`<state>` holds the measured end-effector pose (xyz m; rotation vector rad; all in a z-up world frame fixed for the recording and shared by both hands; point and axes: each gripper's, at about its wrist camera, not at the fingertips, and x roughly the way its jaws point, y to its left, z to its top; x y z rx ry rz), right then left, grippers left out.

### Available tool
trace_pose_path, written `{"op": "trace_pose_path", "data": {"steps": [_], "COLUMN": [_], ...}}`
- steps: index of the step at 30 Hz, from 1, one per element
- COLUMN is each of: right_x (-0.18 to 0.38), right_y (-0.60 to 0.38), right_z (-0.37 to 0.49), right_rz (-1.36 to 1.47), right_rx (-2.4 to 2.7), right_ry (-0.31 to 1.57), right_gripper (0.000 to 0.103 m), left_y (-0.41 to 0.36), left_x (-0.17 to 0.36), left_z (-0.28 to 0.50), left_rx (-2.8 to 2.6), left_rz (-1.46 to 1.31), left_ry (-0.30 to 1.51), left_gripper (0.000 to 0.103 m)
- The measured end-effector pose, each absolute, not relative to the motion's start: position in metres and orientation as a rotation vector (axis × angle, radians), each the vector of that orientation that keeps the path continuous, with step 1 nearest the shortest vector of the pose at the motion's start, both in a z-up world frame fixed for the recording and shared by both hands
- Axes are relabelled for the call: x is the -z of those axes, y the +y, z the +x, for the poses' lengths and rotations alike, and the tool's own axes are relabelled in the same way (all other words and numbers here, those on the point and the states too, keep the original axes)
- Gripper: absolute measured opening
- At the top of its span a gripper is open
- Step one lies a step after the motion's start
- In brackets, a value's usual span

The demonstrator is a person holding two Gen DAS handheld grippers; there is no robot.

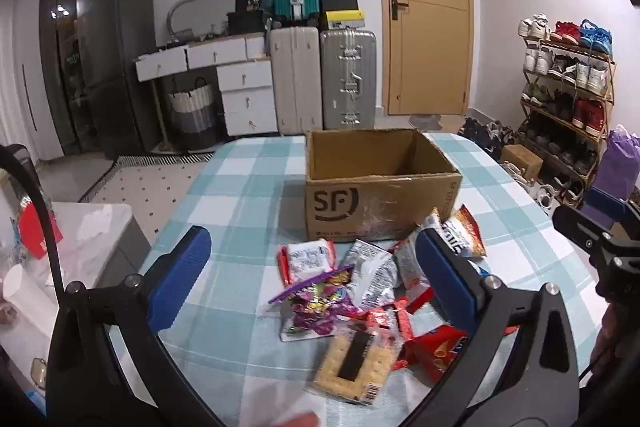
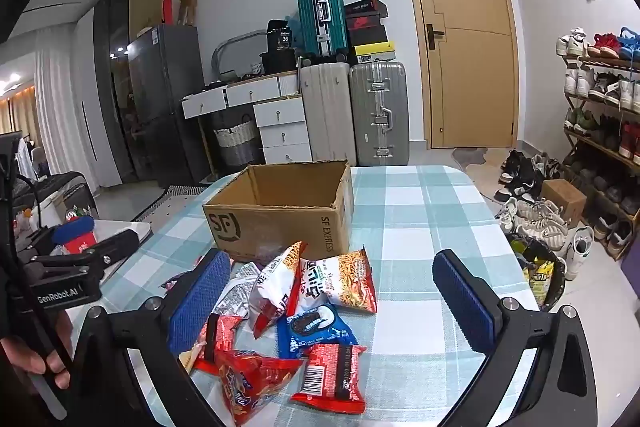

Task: Organize snacks

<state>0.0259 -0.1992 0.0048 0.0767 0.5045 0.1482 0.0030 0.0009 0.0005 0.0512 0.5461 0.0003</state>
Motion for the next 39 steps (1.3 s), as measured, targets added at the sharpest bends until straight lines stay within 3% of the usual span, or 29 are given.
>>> {"op": "trace_pose_path", "data": {"steps": [7,39], "right_x": [-0.007,-0.015], "right_y": [-0.200,-0.196], "right_z": [0.026,0.018], "right_rz": [0.064,0.028], "right_rx": [-0.153,-0.119], "right_ry": [0.500,0.495], "right_gripper": [0.103,0.103], "left_y": [0.016,0.011], "left_x": [0.004,-0.004], "left_z": [-0.005,-0.009], "left_rx": [0.015,-0.012], "left_rz": [0.021,0.021], "left_ry": [0.457,0.479], "left_gripper": [0.102,0.102]}}
